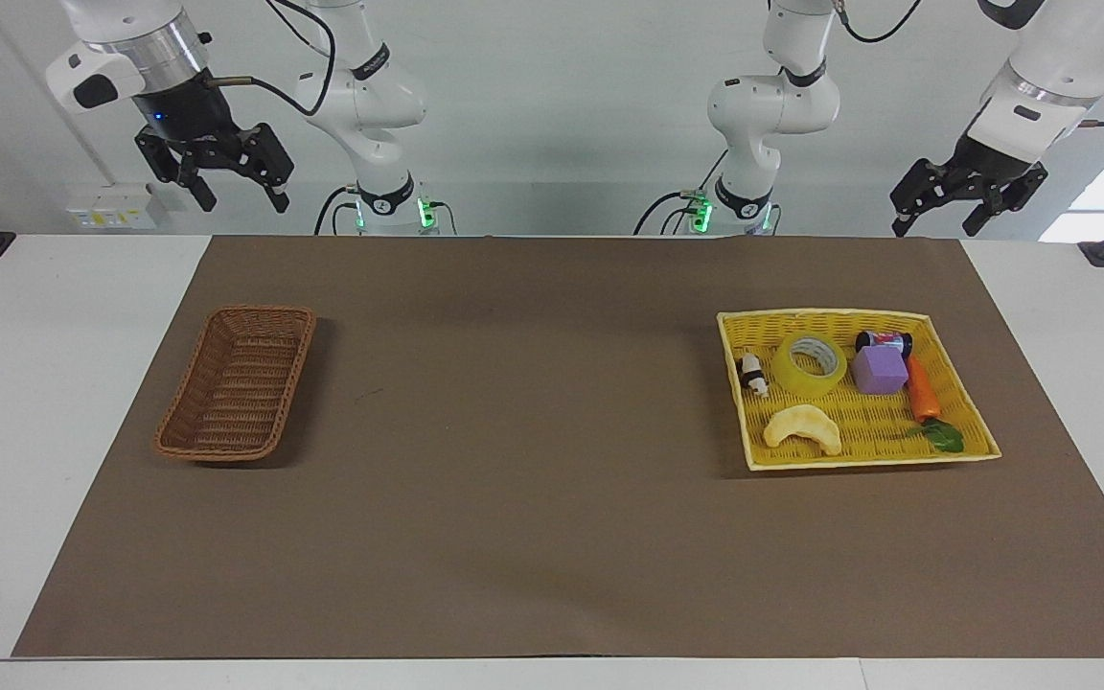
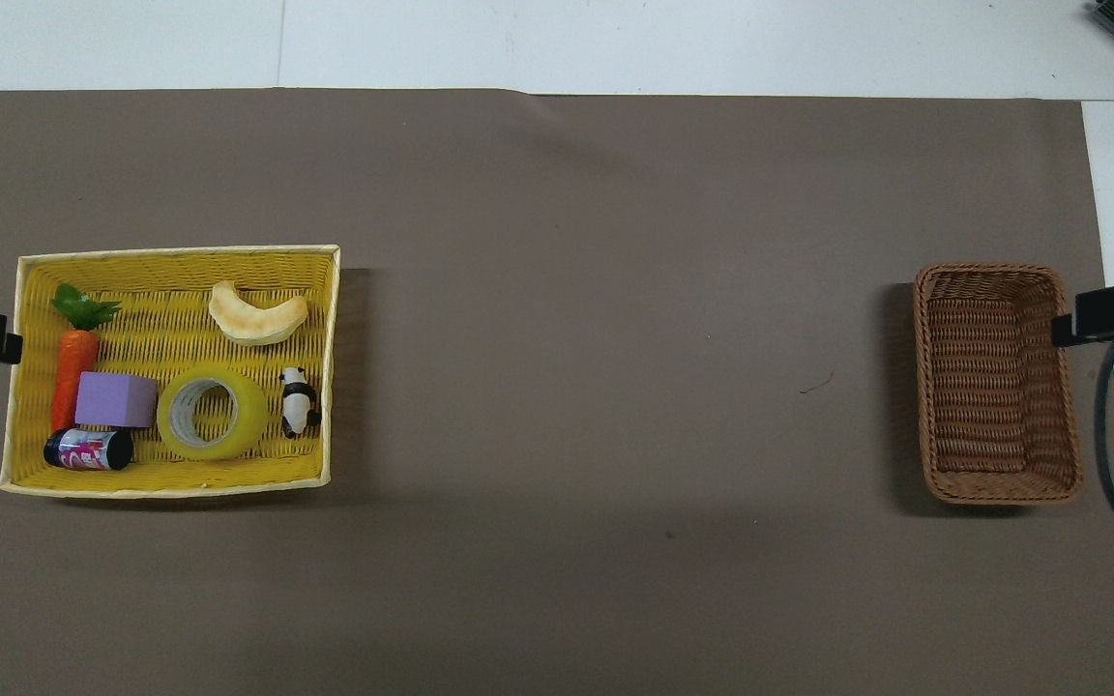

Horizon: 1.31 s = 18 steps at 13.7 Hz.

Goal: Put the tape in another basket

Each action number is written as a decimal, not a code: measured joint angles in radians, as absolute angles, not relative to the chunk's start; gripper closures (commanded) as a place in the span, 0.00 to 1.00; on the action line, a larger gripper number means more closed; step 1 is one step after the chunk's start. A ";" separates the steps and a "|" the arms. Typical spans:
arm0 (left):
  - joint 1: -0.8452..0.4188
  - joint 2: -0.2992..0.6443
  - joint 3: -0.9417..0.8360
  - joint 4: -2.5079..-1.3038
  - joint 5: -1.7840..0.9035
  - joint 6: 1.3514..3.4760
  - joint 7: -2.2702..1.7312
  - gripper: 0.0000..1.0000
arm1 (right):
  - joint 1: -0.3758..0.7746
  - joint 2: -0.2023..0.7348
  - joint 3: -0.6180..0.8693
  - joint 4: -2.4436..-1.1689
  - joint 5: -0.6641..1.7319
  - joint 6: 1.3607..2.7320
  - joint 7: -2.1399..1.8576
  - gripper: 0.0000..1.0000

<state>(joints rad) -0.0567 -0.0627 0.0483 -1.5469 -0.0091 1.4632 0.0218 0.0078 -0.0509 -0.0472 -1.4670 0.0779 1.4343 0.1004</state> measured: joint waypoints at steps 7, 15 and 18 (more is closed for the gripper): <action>-0.057 -0.071 0.048 -1.547 -0.009 1.455 0.022 0.00 | 0.008 -0.051 -0.047 -1.467 0.078 1.434 0.100 0.00; -0.057 -0.077 0.044 -1.547 -0.009 1.455 0.024 0.00 | 0.008 -0.051 -0.047 -1.467 0.078 1.434 0.100 0.00; -0.057 -0.077 0.041 -1.547 -0.009 1.455 0.028 0.00 | 0.008 -0.051 -0.047 -1.467 0.078 1.434 0.100 0.00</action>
